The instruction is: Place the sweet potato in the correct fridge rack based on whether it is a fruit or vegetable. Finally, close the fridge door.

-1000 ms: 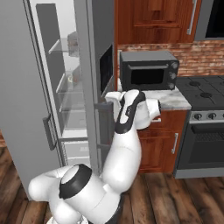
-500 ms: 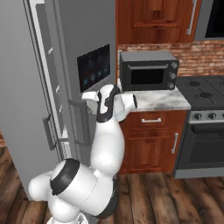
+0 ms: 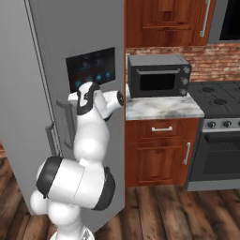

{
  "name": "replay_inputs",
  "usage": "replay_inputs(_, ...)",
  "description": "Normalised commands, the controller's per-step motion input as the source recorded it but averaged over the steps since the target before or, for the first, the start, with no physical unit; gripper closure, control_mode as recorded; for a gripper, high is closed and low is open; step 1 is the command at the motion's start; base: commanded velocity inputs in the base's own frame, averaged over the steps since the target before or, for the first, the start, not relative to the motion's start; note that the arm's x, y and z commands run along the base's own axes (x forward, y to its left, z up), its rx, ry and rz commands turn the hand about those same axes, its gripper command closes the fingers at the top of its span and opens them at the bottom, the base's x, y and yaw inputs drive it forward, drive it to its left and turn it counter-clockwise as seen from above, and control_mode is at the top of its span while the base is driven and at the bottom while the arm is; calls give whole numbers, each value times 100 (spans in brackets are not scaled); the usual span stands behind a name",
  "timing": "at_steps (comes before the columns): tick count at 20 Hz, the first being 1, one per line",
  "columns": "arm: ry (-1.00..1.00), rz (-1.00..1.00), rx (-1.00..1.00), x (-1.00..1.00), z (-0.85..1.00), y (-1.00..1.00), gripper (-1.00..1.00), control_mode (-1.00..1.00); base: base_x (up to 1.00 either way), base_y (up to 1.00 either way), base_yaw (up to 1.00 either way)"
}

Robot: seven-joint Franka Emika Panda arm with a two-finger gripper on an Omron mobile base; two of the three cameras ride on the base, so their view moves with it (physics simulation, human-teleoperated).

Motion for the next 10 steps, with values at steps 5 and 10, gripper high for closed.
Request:
replay_inputs(5, -12, -19, -5, 12, -11, 63, -100, -100, 0, 0, 0)
replay_inputs(10, -10, -27, -3, 21, -23, 30, -100, -100, 0, 0, 0)
